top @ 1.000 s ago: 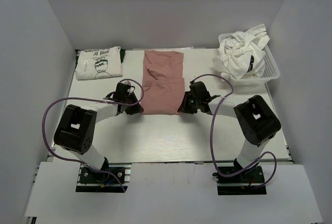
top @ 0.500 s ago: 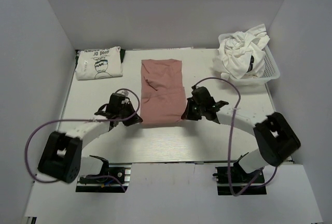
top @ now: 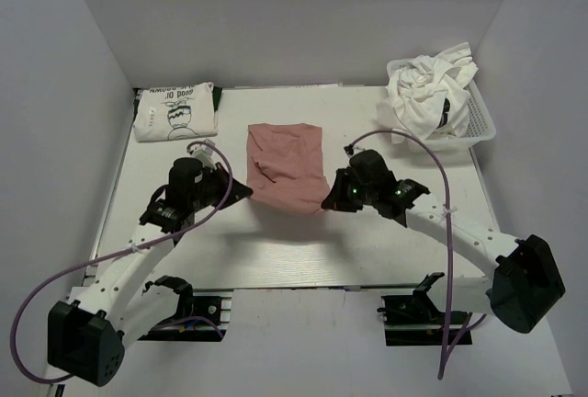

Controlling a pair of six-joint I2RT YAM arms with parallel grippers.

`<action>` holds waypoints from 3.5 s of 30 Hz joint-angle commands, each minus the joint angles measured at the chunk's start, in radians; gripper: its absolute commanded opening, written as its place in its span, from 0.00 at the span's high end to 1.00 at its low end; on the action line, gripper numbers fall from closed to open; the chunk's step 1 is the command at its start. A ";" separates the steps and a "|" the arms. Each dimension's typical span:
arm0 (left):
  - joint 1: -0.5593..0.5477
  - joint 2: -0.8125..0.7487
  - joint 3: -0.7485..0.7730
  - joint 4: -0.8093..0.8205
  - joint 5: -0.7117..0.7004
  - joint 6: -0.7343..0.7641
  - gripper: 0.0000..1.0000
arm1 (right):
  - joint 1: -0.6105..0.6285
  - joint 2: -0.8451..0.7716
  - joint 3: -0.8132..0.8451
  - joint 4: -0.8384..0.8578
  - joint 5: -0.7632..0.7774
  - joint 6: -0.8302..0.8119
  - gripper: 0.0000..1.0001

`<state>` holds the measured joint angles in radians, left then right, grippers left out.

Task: Fold and stack the t-shirts

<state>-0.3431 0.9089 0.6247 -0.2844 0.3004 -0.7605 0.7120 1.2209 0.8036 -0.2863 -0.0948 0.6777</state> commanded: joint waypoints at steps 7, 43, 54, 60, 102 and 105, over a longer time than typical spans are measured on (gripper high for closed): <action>0.026 0.212 0.286 0.022 -0.223 0.001 1.00 | -0.091 0.199 0.353 -0.046 0.063 -0.050 1.00; 0.177 1.206 1.183 -0.063 -0.230 0.059 0.00 | -0.385 0.937 1.111 0.247 -0.319 -0.354 0.10; 0.102 1.074 0.882 0.140 -0.052 0.032 0.00 | -0.307 0.900 0.746 0.404 -0.450 -0.201 0.10; 0.093 1.183 0.818 0.088 -0.008 0.021 0.00 | -0.289 0.936 0.577 0.636 -0.539 -0.078 0.10; -0.022 1.015 0.734 -0.179 -0.466 0.191 1.00 | -0.100 0.684 0.534 0.026 0.382 -0.142 1.00; -0.022 0.943 0.690 -0.164 -0.466 0.191 1.00 | -0.095 0.620 0.502 0.056 0.334 -0.173 1.00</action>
<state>-0.3729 1.9373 1.3277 -0.4297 -0.1246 -0.5762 0.6174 1.9190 1.2873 -0.2276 0.2501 0.5255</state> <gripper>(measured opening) 0.043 0.011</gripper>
